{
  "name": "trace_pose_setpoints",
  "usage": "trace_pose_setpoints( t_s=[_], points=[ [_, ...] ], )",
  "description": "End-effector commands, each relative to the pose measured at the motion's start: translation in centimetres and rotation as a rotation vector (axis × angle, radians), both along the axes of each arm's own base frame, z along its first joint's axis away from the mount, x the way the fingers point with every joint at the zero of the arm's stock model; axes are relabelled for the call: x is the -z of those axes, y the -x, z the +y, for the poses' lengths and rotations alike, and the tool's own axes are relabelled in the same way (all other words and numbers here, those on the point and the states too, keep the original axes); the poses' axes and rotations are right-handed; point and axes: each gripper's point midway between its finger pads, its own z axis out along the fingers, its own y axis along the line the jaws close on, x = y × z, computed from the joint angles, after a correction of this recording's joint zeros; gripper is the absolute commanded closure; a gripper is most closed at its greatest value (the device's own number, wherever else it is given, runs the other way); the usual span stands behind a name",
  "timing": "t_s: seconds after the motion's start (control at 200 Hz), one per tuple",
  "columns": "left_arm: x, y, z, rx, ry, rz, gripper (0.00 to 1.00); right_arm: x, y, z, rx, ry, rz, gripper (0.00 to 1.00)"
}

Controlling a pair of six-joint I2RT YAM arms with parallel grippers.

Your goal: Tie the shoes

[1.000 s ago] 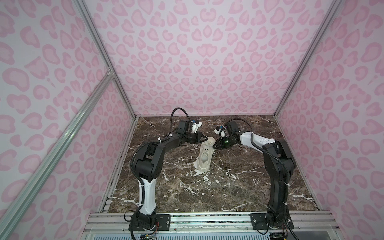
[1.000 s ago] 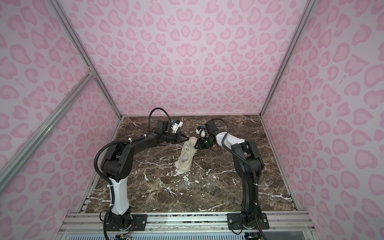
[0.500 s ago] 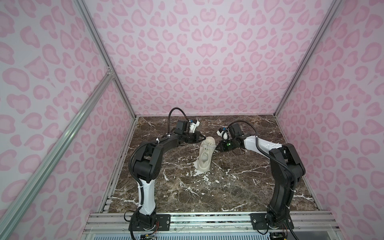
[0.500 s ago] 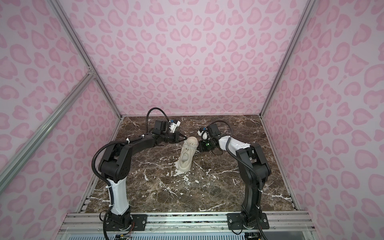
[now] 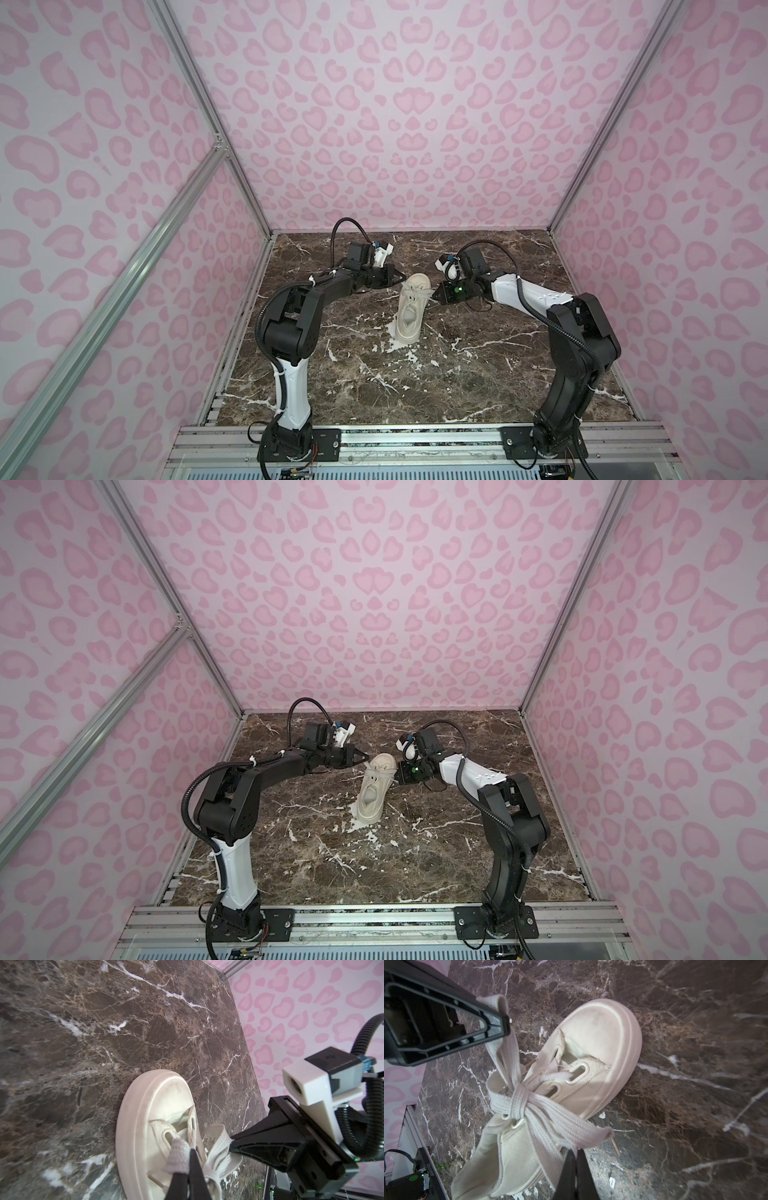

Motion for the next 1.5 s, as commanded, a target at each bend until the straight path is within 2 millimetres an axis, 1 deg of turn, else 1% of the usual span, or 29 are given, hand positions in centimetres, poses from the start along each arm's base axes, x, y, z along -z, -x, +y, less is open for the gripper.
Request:
trace_pose_setpoints(
  t_s=[0.0, 0.035, 0.215, 0.36, 0.52, 0.665, 0.75, 1.11, 1.21, 1.285, 1.495],
  points=[
    [-1.0, -0.4, 0.3, -0.003, -0.006, -0.044, 0.97, 0.8, -0.5, -1.6, 0.069, 0.065, 0.007, 1.00],
    [-1.1, -0.4, 0.3, -0.001, -0.014, -0.047, 0.97, 0.9, -0.6, -1.8, 0.080, 0.076, 0.009, 1.00],
    [-0.3, -0.2, 0.7, 0.000, -0.039, -0.038, 0.97, 1.0, -0.9, -2.2, 0.102, 0.098, 0.001, 1.00],
    [0.1, -0.1, 0.8, -0.004, -0.032, -0.028, 0.97, 0.9, -0.7, -1.7, 0.089, 0.078, 0.008, 1.00],
    [0.2, -0.3, 1.8, -0.031, -0.036, -0.031, 0.97, 1.6, -0.5, -2.4, 0.126, 0.096, 0.029, 1.00],
    [0.5, -0.5, 2.2, -0.032, -0.040, -0.028, 0.97, 2.3, -0.1, -2.6, 0.137, 0.098, 0.047, 1.00],
    [0.6, -0.7, 2.5, -0.036, -0.039, -0.024, 0.97, 2.7, -0.1, -3.0, 0.156, 0.096, 0.061, 1.00],
    [1.6, -0.9, 3.6, -0.057, -0.047, -0.011, 0.97, 3.2, -0.2, -4.1, 0.191, 0.097, 0.075, 1.00],
    [2.1, -0.9, 3.9, -0.062, -0.050, -0.001, 0.97, 3.6, -0.1, -4.5, 0.202, 0.100, 0.086, 1.00],
    [2.3, -0.8, 3.9, -0.058, -0.049, 0.001, 0.97, 3.8, 0.0, -4.6, 0.207, 0.098, 0.088, 1.00],
    [2.7, -1.0, 4.8, -0.076, -0.045, 0.009, 0.97, 4.5, 0.2, -5.2, 0.220, 0.105, 0.108, 1.00]
  ],
)
